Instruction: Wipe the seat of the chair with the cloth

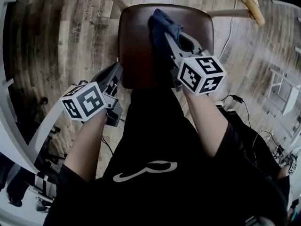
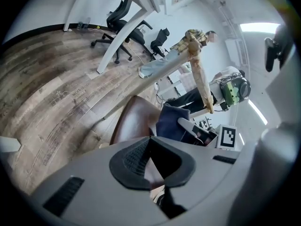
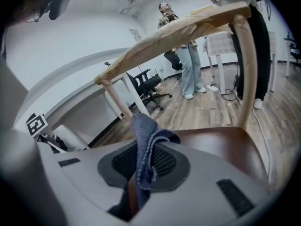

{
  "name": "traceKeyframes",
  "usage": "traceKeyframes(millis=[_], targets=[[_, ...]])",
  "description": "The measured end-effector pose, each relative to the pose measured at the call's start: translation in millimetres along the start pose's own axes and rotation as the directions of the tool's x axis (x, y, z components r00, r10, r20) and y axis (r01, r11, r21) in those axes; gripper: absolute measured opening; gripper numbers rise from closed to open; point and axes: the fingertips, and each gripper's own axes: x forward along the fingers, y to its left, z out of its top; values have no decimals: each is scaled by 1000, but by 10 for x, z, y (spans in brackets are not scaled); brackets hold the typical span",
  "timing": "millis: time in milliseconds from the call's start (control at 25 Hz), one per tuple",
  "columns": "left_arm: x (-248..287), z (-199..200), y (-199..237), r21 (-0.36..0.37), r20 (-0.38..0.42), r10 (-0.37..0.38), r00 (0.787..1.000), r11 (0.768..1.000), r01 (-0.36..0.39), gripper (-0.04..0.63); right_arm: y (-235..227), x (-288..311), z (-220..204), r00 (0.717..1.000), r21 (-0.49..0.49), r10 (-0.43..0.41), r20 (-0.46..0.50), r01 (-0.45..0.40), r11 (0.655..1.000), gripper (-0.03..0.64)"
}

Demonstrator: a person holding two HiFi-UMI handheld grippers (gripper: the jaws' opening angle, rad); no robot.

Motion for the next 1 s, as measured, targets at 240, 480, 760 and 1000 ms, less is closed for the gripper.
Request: traceKeyframes(millis=[240,480,760,1000], targets=[[-267,-22,261,-48,54,30,998,998,-28,12,665,264,-145,990,-25,131,-53,-132,991,52],[-457,-69,403,-78,86,42,995,996,-36,12,1132,439,-428,968,-31,212,-133,-218,975,52],[-588,-136,535,-87,91,52,995,995,-44,12,1297,648,-766,955,-27,216,-202,-226,974,52],[-582,-187,579,-87,78,47,996,995,-40,12,1088,735,-951,962,-77,128,-239,-150,986,52]])
